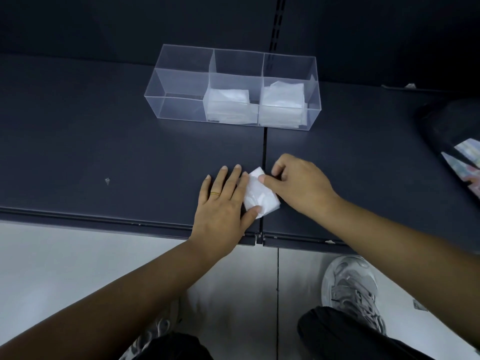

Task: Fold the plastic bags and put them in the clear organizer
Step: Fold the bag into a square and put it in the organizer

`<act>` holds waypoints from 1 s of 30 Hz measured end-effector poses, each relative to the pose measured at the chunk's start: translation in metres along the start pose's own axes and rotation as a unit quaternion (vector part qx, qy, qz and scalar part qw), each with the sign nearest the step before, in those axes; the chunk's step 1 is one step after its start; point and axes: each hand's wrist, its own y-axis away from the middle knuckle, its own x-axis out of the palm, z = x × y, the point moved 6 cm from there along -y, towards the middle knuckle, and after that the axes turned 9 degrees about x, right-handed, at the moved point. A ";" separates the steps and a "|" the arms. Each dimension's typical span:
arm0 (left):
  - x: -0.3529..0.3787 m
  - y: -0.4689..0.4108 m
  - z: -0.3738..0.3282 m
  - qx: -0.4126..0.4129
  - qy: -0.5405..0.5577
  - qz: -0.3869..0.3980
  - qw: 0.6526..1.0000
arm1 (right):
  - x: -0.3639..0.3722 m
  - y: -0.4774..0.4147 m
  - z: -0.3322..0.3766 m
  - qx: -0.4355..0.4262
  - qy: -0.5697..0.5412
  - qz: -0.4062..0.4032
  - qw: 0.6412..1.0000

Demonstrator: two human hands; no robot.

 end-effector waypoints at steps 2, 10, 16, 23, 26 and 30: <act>0.002 0.000 0.000 -0.002 -0.008 0.010 1.000 | 0.006 0.013 -0.009 0.016 0.004 0.006 1.000; 0.011 0.007 -0.005 -0.053 -0.028 0.035 0.998 | 0.014 0.032 0.001 0.009 -0.052 -0.049 0.997; 0.004 0.017 -0.010 -0.096 0.061 -0.017 0.993 | 0.022 0.023 -0.005 0.079 -0.210 0.055 0.973; -0.034 -0.004 0.009 -0.001 0.426 0.129 0.895 | -0.011 0.055 0.042 -0.300 0.106 0.106 0.942; -0.051 -0.015 0.003 0.078 0.450 0.154 0.876 | -0.016 0.064 0.057 -0.383 0.183 0.086 0.901; -0.062 -0.027 0.013 0.046 0.496 0.076 0.864 | -0.028 0.044 0.051 -0.277 0.079 0.089 0.953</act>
